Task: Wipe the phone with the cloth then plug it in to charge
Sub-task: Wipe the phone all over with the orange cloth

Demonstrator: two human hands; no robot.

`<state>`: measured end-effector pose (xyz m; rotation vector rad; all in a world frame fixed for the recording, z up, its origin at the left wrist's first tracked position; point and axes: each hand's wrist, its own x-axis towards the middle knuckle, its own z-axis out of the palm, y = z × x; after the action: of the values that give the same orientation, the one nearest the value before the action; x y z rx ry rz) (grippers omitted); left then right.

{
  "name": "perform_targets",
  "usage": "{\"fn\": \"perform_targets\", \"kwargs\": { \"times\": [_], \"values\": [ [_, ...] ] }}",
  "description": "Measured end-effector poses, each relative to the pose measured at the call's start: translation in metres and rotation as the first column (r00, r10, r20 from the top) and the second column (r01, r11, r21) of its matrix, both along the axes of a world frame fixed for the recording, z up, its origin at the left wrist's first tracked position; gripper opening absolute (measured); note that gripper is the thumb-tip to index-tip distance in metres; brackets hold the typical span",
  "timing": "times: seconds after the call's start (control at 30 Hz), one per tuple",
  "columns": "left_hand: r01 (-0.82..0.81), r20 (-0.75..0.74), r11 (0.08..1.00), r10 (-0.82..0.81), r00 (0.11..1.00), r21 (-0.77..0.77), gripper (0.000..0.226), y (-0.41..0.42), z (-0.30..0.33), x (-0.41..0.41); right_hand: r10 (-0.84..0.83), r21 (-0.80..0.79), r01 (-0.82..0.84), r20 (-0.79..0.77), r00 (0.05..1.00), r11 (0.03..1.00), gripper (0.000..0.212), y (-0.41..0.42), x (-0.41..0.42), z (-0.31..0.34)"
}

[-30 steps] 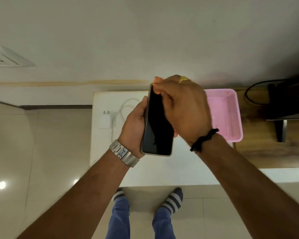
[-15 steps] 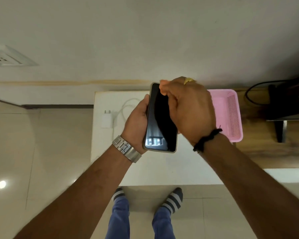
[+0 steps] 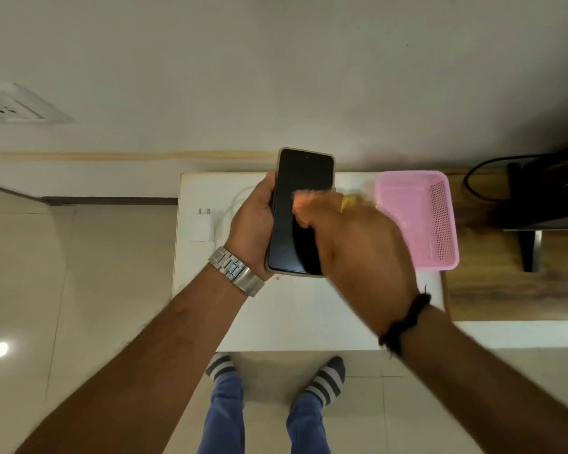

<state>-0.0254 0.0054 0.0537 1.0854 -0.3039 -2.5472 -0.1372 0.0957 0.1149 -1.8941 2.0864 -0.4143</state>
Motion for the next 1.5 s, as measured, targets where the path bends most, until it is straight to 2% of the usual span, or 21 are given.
{"fn": "perform_targets", "kwargs": {
  "times": [0.1,0.17,0.23,0.3,0.37,0.4,0.47,0.5,0.6,0.67,0.73,0.83,0.93,1.03,1.17,1.27,1.33,1.4,1.47,1.5],
  "values": [
    [0.016,0.079,1.0,-0.015,0.997,-0.015,0.073,0.005,-0.003,0.001,0.102,0.006,-0.102,0.032,0.994,0.995,0.029,0.023,0.008,0.0],
    [0.008,0.085,1.0,-0.009,0.996,0.006,0.068,0.013,-0.002,-0.001,0.038,-0.018,-0.039,-0.037,0.999,0.999,0.026,0.0,-0.013,0.0],
    [-0.008,0.039,1.0,0.008,0.999,0.007,0.055,0.012,-0.001,-0.006,-0.057,-0.077,0.054,-0.041,0.998,0.996,0.026,-0.028,-0.031,-0.002],
    [-0.024,0.039,1.0,0.024,0.999,-0.009,0.055,0.006,0.001,-0.007,-0.083,-0.112,0.082,-0.011,0.996,0.99,0.029,-0.032,-0.028,-0.004],
    [-0.026,0.056,0.999,0.029,0.998,-0.045,0.066,-0.002,0.003,-0.006,-0.023,-0.07,0.022,-0.018,1.0,0.997,0.03,-0.007,-0.008,-0.007],
    [-0.019,0.056,0.998,0.022,0.998,-0.061,0.069,-0.004,0.003,-0.005,0.009,-0.046,-0.009,-0.004,1.0,0.999,0.023,0.011,0.004,-0.007],
    [0.0,0.081,0.997,0.006,0.997,-0.072,0.073,-0.002,0.005,-0.005,0.049,-0.028,-0.048,0.054,0.997,0.998,0.031,0.029,0.012,-0.008],
    [0.0,0.097,0.998,0.006,0.995,-0.057,0.074,0.002,0.006,-0.006,0.057,-0.033,-0.056,0.031,0.998,0.998,0.03,0.022,0.004,-0.008],
    [-0.016,0.108,1.0,0.019,0.994,-0.022,0.069,0.008,0.003,-0.01,-0.041,-0.111,0.039,-0.015,0.999,0.993,0.025,-0.019,-0.025,-0.007],
    [-0.06,0.112,0.997,0.064,0.992,-0.038,0.068,0.004,0.004,-0.012,-0.082,-0.093,0.08,-0.02,0.996,0.992,0.026,-0.028,-0.025,-0.006],
    [-0.073,0.111,0.996,0.077,0.991,-0.041,0.072,-0.004,0.003,-0.01,-0.05,-0.04,0.049,-0.032,0.998,0.998,0.026,-0.008,-0.007,-0.007],
    [-0.061,0.158,0.994,0.074,0.985,-0.087,0.076,-0.006,0.0,-0.004,-0.004,0.031,0.001,0.081,0.997,1.0,0.031,0.033,0.015,-0.006],
    [-0.031,0.144,0.999,0.036,0.989,-0.041,0.073,0.01,-0.001,-0.007,-0.045,-0.054,0.046,0.018,0.999,0.997,0.021,0.01,-0.002,-0.01],
    [-0.037,0.082,0.999,0.038,0.996,-0.018,0.071,0.008,-0.001,-0.011,-0.121,-0.058,0.124,0.045,0.992,0.991,0.028,-0.016,-0.012,-0.01],
    [-0.073,0.098,0.994,0.081,0.992,-0.082,0.075,-0.008,-0.004,-0.007,-0.028,-0.016,0.029,0.062,0.998,0.999,0.033,0.031,0.014,-0.015],
    [-0.068,0.06,0.994,0.073,0.996,-0.085,0.077,-0.008,-0.006,-0.004,-0.088,-0.142,0.106,0.127,0.988,0.984,0.035,0.057,0.007,-0.034],
    [-0.082,0.066,0.992,0.089,0.994,-0.101,0.075,-0.006,-0.006,-0.007,-0.122,-0.285,0.148,0.109,0.987,0.947,0.017,0.049,0.013,-0.037],
    [-0.074,0.137,0.988,0.092,0.986,-0.137,0.068,-0.002,-0.006,-0.013,-0.088,-0.33,0.11,0.081,0.993,0.938,0.025,0.038,0.038,-0.032],
    [-0.095,0.218,0.976,0.139,0.966,-0.198,0.058,0.0,-0.008,-0.013,-0.037,-0.37,0.076,0.113,0.993,0.926,0.025,0.033,0.047,-0.037],
    [-0.116,0.184,0.976,0.15,0.972,-0.182,0.057,-0.001,-0.01,-0.01,-0.024,-0.39,0.069,0.118,0.993,0.918,0.028,0.035,0.042,-0.037]
  ]
}}
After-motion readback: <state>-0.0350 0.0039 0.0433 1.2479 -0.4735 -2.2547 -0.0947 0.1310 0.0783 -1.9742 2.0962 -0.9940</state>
